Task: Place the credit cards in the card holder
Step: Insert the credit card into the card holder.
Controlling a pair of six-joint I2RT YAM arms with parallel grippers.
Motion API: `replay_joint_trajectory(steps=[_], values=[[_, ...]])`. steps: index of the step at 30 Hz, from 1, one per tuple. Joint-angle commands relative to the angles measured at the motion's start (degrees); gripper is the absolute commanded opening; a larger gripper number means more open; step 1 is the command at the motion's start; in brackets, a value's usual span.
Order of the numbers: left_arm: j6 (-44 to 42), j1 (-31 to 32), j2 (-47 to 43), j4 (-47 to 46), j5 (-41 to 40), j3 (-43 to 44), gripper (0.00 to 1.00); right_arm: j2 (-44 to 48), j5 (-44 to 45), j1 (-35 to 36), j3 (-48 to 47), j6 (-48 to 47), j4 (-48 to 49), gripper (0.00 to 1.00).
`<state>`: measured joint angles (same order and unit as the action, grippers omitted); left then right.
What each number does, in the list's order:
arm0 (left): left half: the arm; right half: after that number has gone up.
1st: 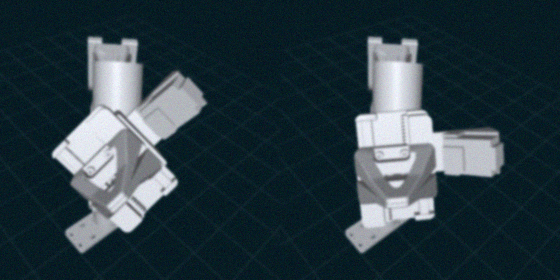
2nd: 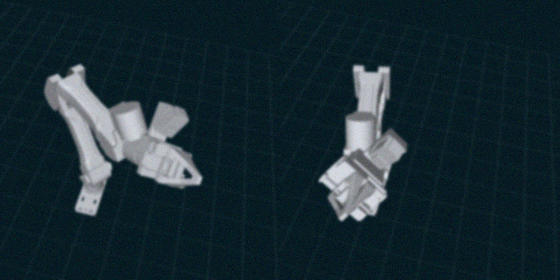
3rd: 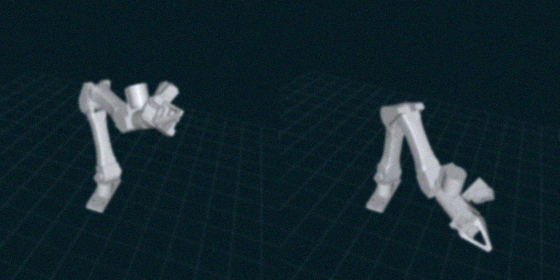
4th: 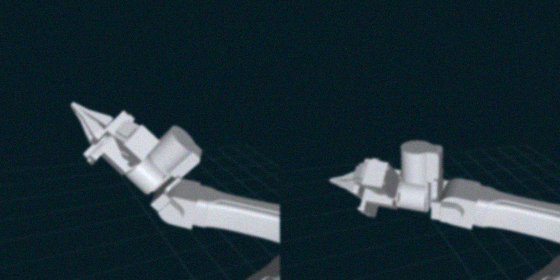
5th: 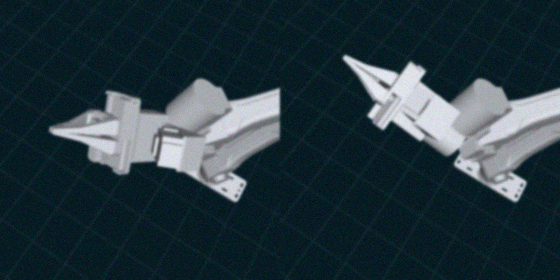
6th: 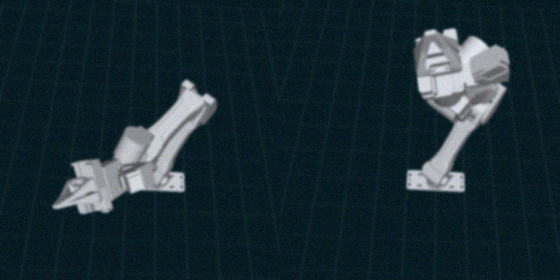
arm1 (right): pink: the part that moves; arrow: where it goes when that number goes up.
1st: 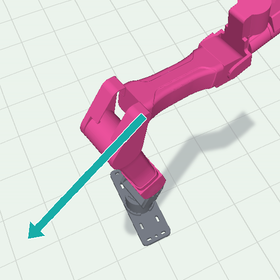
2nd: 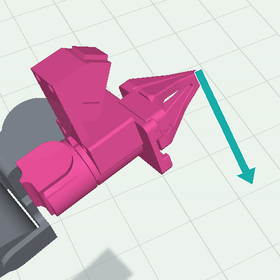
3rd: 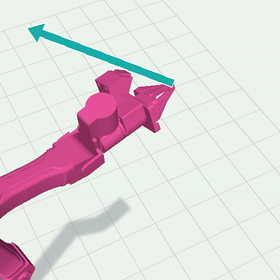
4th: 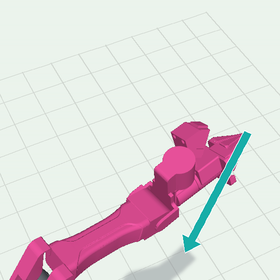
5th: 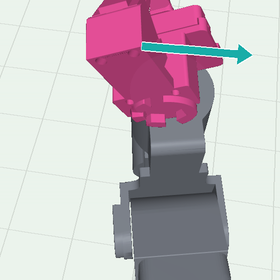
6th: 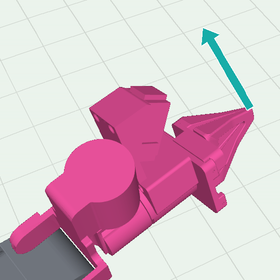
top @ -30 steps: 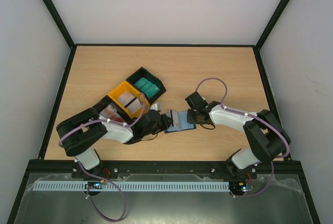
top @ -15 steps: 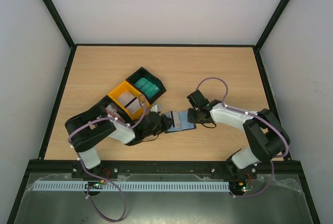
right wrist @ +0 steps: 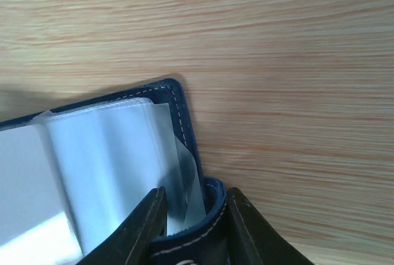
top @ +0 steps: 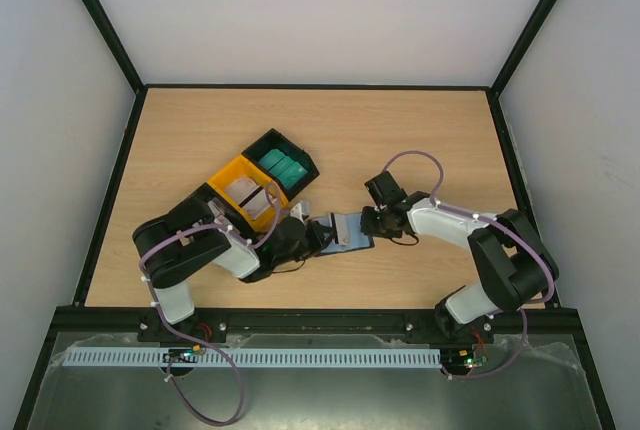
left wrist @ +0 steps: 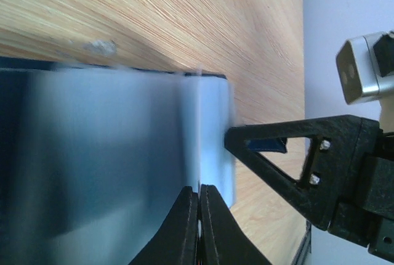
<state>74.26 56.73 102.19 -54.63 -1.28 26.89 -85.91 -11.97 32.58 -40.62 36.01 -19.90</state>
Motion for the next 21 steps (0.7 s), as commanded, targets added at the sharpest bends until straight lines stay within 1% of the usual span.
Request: replay_joint_trajectory(steps=[1,8,18,21], values=[[0.7,0.6,0.3,-5.5,1.2,-1.0,0.02,-2.3,-6.8,0.8,3.7,2.4,-3.2,0.27],[-0.6,1.0,-2.8,-1.7,-1.4,-1.3,0.02,-1.8,-6.2,0.7,4.1,3.1,-2.9,0.27],[0.0,1.3,-0.9,5.0,-3.1,0.7,0.02,-1.4,-6.0,0.7,4.3,3.2,-2.8,0.26],[-0.8,1.3,0.6,4.5,-0.8,2.3,0.02,-1.4,-6.3,0.7,4.4,3.0,-2.7,0.26]])
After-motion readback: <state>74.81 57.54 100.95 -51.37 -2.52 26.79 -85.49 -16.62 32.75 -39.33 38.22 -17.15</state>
